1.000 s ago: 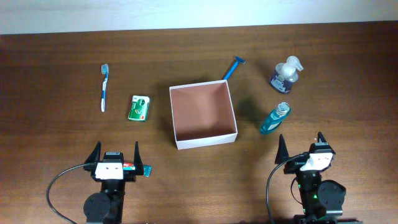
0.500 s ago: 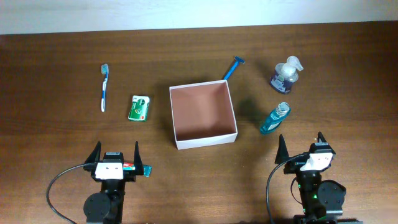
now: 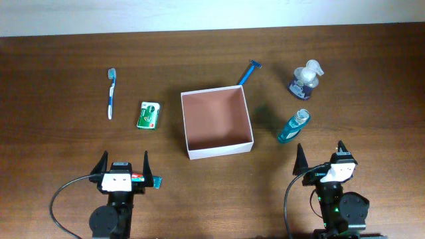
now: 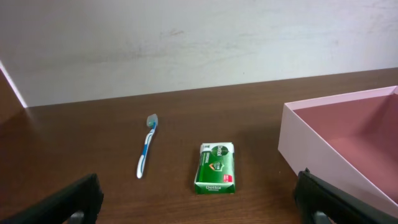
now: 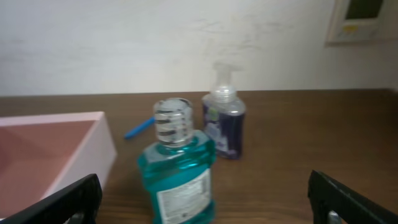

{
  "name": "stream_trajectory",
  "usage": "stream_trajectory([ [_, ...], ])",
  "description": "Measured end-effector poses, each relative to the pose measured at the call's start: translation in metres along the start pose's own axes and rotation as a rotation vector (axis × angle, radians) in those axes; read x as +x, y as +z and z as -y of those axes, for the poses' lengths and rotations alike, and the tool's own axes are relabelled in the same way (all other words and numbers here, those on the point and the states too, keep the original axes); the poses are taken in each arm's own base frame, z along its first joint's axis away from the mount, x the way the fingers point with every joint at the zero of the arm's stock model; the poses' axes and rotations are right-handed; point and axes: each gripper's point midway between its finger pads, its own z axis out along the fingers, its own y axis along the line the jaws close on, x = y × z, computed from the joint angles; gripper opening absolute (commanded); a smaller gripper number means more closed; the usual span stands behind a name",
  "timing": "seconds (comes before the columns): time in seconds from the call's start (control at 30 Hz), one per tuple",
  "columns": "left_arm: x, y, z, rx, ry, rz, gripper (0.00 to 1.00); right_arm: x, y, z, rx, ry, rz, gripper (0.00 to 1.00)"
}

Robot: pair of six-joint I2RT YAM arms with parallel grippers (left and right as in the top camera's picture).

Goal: Pack container

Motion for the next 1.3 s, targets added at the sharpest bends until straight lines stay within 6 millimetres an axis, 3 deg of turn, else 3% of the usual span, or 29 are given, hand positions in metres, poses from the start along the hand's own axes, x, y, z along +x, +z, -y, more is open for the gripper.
stream_trajectory([
  [0.37, 0.0, 0.0, 0.0, 0.0, 0.0, 0.0, 0.99, -0.002, -0.002, -0.023, -0.134, 0.372, -0.019, 0.98],
  [0.97, 0.0, 0.0, 0.0, 0.0, 0.0, 0.0, 1.0, -0.006, -0.004, -0.035, -0.208, 0.404, -0.022, 0.98],
  [1.07, 0.0, 0.0, 0.0, 0.0, 0.0, 0.0, 0.99, -0.017, -0.006, -0.037, -0.217, 0.395, -0.005, 0.98],
  [1.3, 0.0, 0.0, -0.001, -0.003, 0.0, 0.0, 1.0, -0.078, -0.025, -0.037, -0.193, 0.299, 0.026, 0.99],
])
